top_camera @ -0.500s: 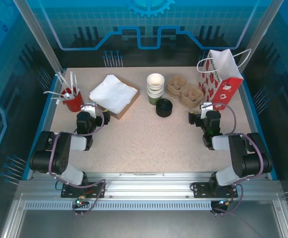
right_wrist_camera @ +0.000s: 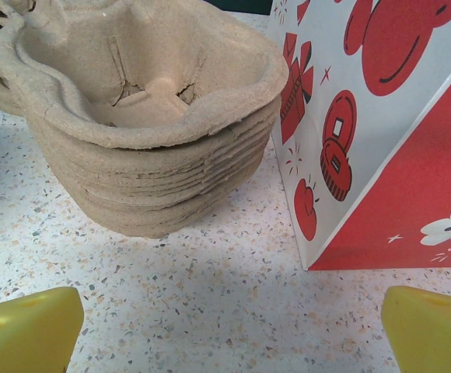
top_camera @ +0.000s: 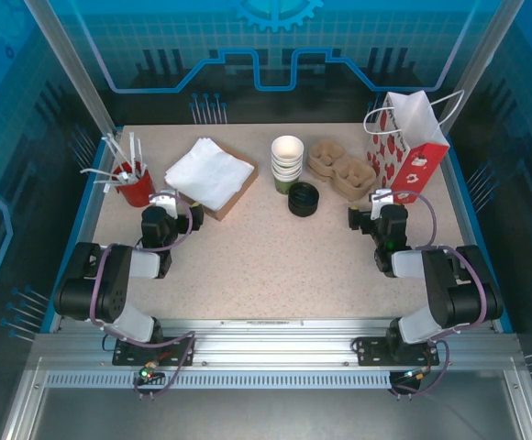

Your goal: Pack the takeout coffee

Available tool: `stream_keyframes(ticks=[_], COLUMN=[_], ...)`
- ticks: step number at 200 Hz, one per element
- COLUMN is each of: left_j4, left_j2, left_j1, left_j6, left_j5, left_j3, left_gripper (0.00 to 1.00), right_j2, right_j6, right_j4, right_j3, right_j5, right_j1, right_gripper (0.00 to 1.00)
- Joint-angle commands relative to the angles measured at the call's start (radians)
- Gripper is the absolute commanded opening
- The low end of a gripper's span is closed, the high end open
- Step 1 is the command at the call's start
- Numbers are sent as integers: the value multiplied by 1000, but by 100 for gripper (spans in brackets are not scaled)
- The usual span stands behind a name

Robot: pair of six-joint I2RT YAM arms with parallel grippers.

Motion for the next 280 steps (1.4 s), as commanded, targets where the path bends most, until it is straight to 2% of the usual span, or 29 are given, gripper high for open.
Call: stream_keyframes(ticks=[1,119,132,140,150,174,192,209,225,240,255,280], left_j4=[3,14,39,46,26,-140,-366,-538,-672,-757,-845,-1035], left_j2=[-1,0,-15,-43,-94,-271,-406,-494,-532,-538,-527,-453], left_j1=[11,12,11,11,11,11,11,11,5,-32,-101,-214], left_j6=[18,16,10,5,0,-20,-162,-264,-358,-405,-391,-316], left_j5=[20,22,9,-4,-25,-67,-98,-2,106,195,219,225], left_j3=[17,13,-8,-23,-36,-20,38,90,151,205,271,423], left_gripper=[99,99,99,99,99,99,99,99,99,99,98,98], right_j2=[-6,-7,-29,-52,-98,-255,-378,-466,-536,-594,-603,-476], right_j6=[6,9,22,17,27,124,283,427,434,391,343,269], right_j4=[24,25,-12,-20,-96,-335,-572,-815,-887,-871,-887,-1010], right_j3=[15,15,25,21,39,95,151,237,276,283,331,529], right_j5=[-1,-8,42,15,86,189,279,286,204,112,111,124], right_j1=[5,2,8,2,17,5,-37,-82,-75,-7,116,289], right_gripper=[100,100,100,100,100,100,100,100,99,97,96,93])
